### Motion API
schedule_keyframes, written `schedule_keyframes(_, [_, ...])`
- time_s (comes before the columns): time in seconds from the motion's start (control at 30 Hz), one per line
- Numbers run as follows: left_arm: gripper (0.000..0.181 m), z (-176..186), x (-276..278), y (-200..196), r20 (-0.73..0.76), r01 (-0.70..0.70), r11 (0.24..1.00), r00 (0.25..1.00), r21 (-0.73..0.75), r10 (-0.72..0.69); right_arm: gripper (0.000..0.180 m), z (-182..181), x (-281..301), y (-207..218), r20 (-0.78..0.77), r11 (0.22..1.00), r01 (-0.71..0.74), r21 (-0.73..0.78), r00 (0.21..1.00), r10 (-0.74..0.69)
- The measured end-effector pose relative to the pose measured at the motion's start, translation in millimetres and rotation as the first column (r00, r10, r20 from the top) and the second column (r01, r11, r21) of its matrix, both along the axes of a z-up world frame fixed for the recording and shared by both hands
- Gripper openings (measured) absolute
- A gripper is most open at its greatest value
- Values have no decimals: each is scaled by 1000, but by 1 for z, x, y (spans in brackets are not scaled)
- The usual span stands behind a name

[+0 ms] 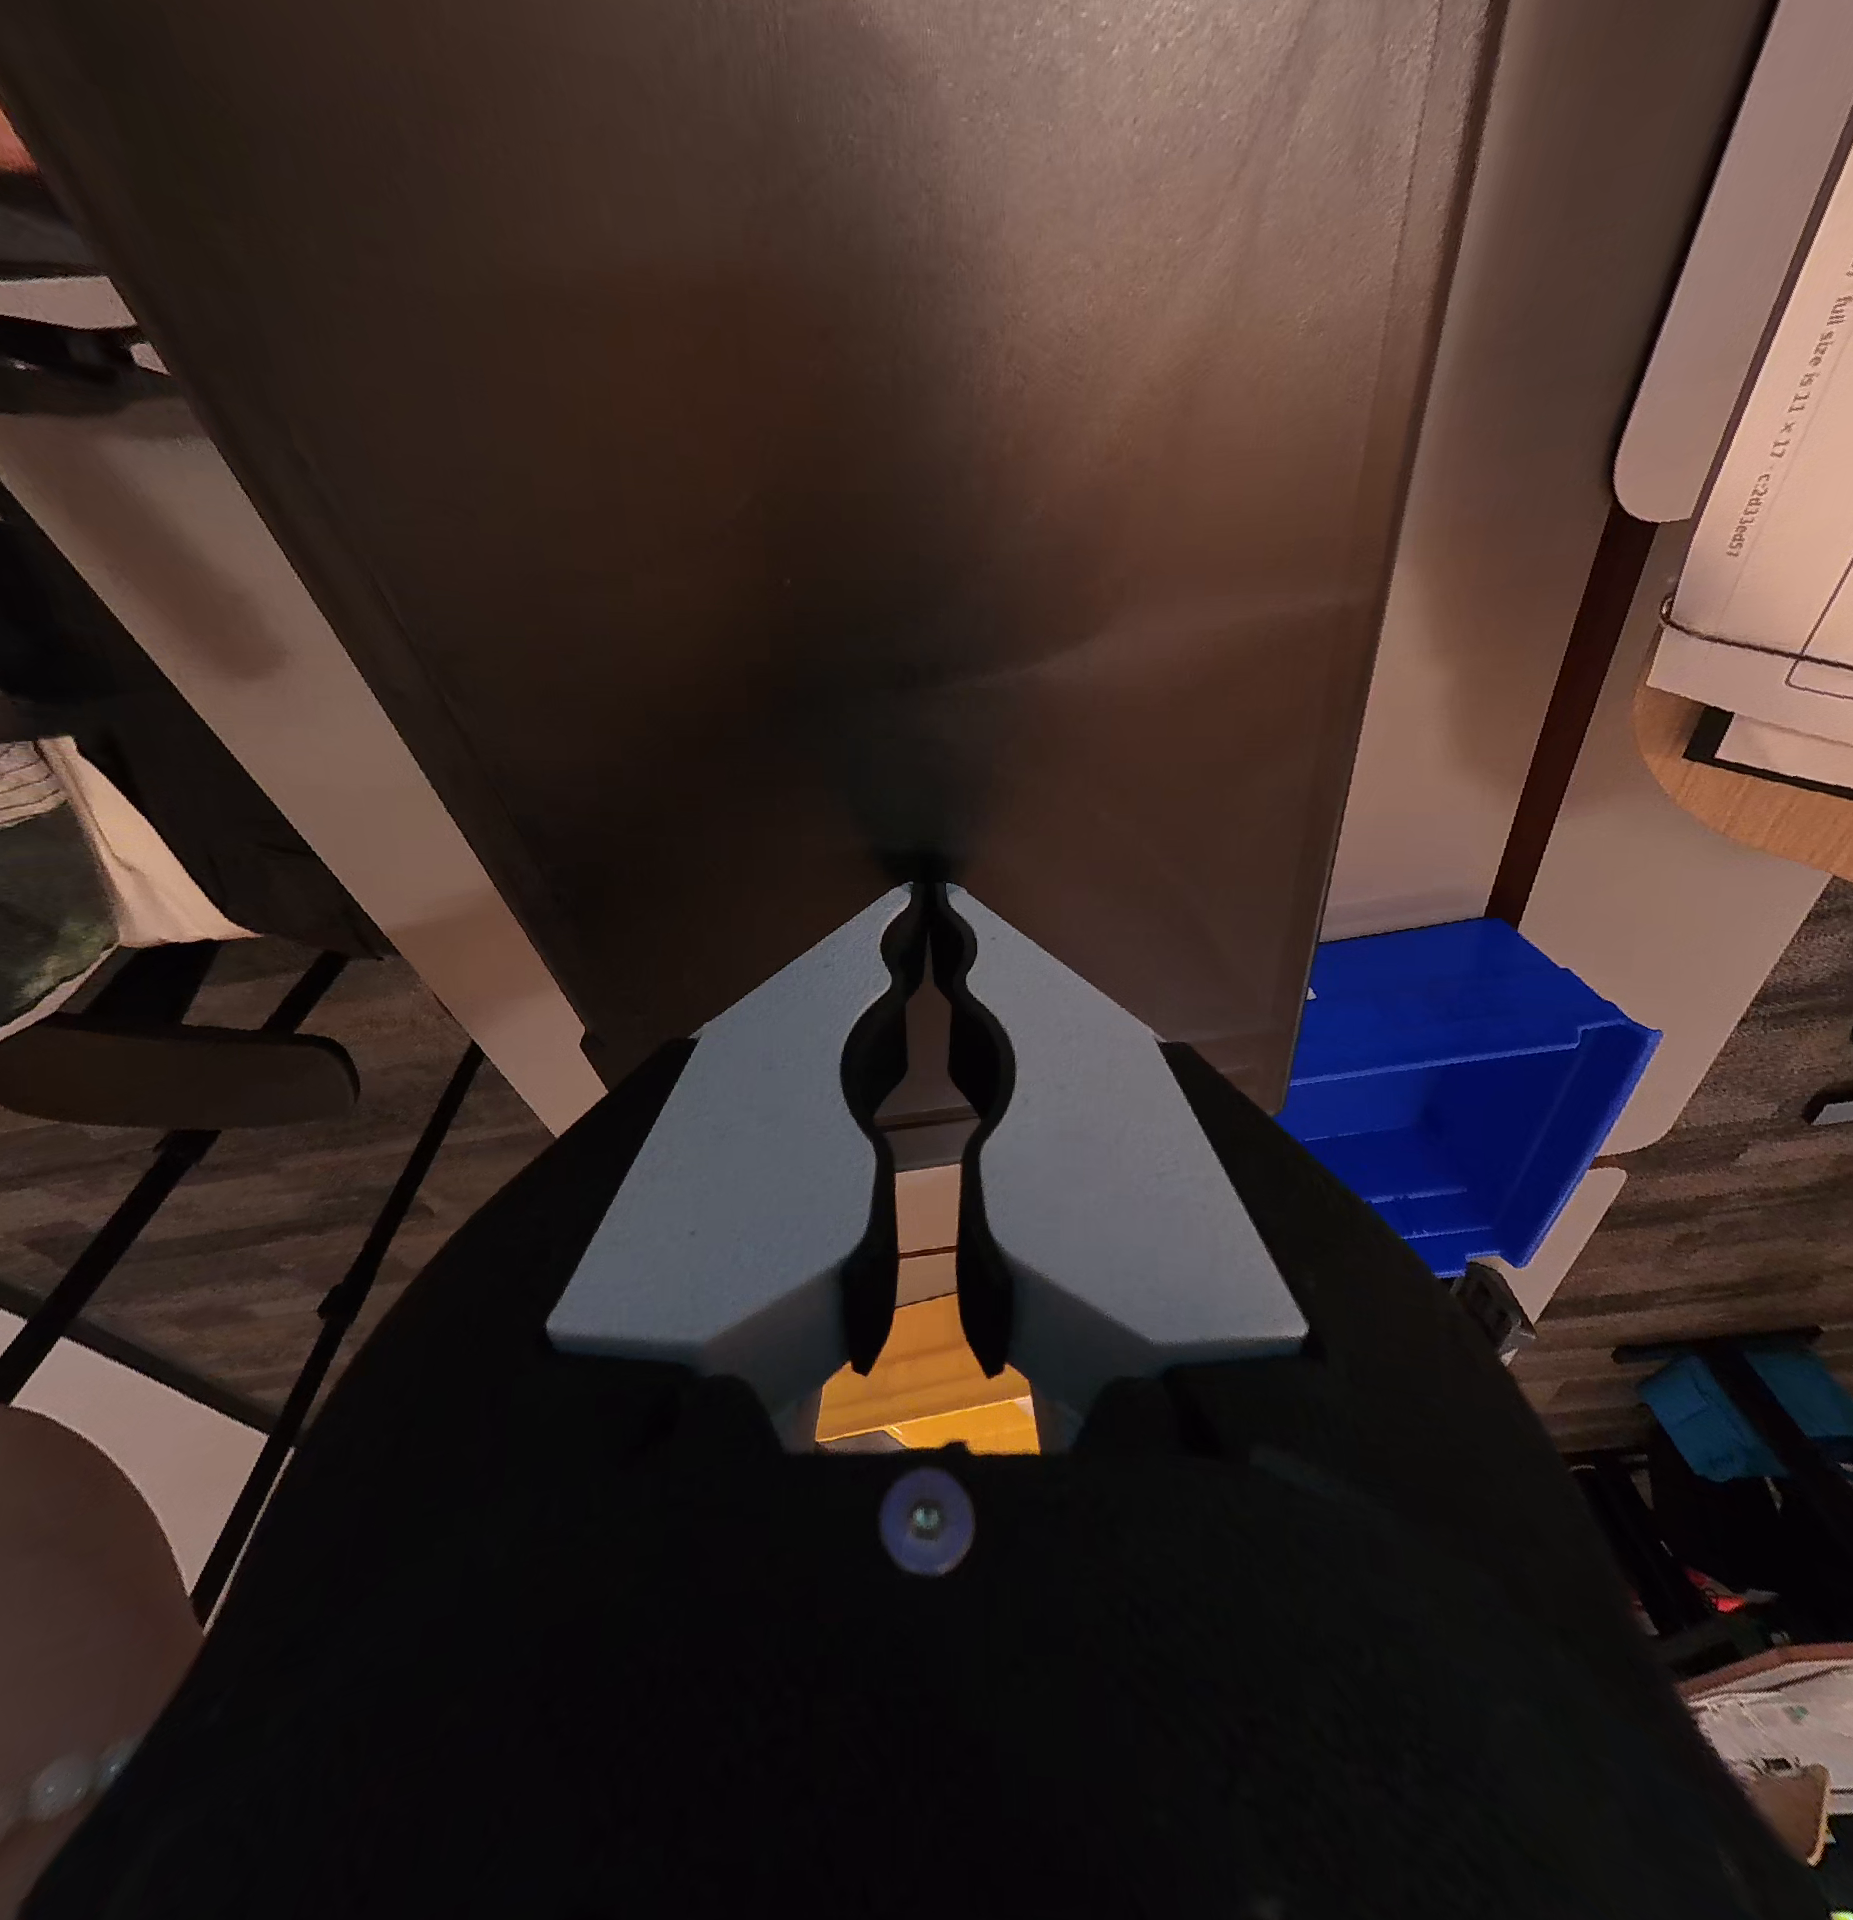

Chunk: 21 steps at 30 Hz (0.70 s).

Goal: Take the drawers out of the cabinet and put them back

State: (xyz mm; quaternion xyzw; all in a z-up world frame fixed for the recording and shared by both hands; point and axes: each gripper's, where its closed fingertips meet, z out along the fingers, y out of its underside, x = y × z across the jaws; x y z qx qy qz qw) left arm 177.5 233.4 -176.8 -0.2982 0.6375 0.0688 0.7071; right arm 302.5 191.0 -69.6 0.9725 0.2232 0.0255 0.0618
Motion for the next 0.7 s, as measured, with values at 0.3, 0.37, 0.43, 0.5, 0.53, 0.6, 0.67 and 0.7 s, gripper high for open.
schedule_keyframes(0.3, [0,4,-11,-9,31,12,1000,999,-22,-11,0,0,0,0,8,1000,-6,-10,1000,6])
schedule_keyframes(0.37, [0,10,-18,-8,56,19,998,998,-55,-16,0,0,0,0,4,1000,-6,-11,1000,6])
schedule_keyframes(0.43, [0,19,-27,-5,92,24,996,996,-86,-16,0,0,0,0,1,1000,-5,-9,1000,5])
schedule_keyframes(0.5, [0,34,-39,4,150,32,991,989,-127,-12,0,0,0,0,2,1000,-9,-5,1000,9])
schedule_keyframes(0.53, [0,44,-46,13,187,31,987,982,-155,-1,0,0,0,0,1,1000,-13,-2,1000,13])
schedule_keyframes(0.6, [0,67,-62,42,276,18,967,960,-253,54,0,0,0,0,-3,1000,-12,3,1000,12])
schedule_keyframes(0.67, [0,88,-77,84,344,18,912,929,-411,136,0,0,0,0,-6,1000,-14,6,1000,14])
schedule_keyframes(0.7, [0,93,-83,108,345,12,869,920,-495,184,0,0,0,0,-6,1000,-16,6,1000,16])
